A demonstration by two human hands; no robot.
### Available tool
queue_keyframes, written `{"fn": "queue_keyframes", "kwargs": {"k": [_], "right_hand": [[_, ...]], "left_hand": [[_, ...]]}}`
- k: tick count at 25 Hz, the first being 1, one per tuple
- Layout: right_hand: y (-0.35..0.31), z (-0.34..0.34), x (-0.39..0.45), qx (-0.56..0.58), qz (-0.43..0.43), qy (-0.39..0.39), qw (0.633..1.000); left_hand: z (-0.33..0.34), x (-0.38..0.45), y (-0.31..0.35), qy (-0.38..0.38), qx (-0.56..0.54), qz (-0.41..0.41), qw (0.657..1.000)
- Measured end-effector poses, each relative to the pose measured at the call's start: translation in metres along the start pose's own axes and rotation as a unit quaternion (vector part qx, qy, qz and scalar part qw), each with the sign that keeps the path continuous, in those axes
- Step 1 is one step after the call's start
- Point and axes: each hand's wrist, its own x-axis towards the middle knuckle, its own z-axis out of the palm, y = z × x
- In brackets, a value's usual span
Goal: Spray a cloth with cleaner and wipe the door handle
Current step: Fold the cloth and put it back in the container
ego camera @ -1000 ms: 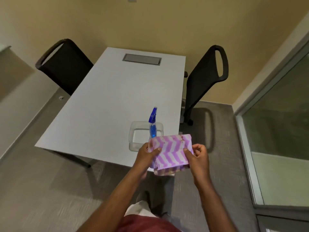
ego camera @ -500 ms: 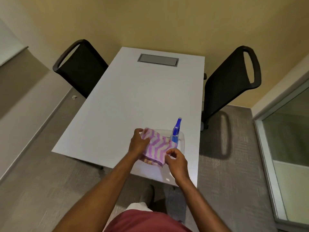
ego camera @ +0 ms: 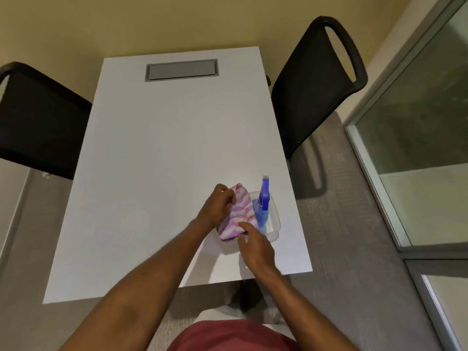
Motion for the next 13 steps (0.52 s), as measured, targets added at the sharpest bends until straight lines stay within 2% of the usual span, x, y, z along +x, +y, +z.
{"fn": "queue_keyframes", "kwargs": {"k": [4, 6, 8, 9, 11, 13], "right_hand": [[-0.003, 0.005, 0.014, -0.136, 0.002, -0.043, 0.990], [-0.007, 0.008, 0.017, -0.196, 0.001, -0.053, 0.979], [-0.009, 0.013, 0.018, -0.156, 0.006, -0.020, 0.987], [-0.008, 0.016, 0.020, -0.147, 0.004, -0.002, 0.989], [-0.006, 0.022, 0.024, -0.214, -0.046, 0.005, 0.976], [-0.004, 0.024, 0.030, -0.259, -0.070, -0.030, 0.963]], "left_hand": [[0.016, 0.008, -0.015, -0.042, 0.118, 0.039, 0.991], [0.024, 0.007, -0.020, -0.040, 0.232, 0.070, 0.969], [0.033, 0.003, -0.022, -0.027, 0.332, 0.090, 0.939], [0.039, 0.000, -0.024, -0.027, 0.353, 0.091, 0.931], [0.049, -0.003, -0.027, -0.031, 0.369, 0.102, 0.923], [0.055, -0.003, -0.029, -0.019, 0.385, 0.114, 0.916]]}}
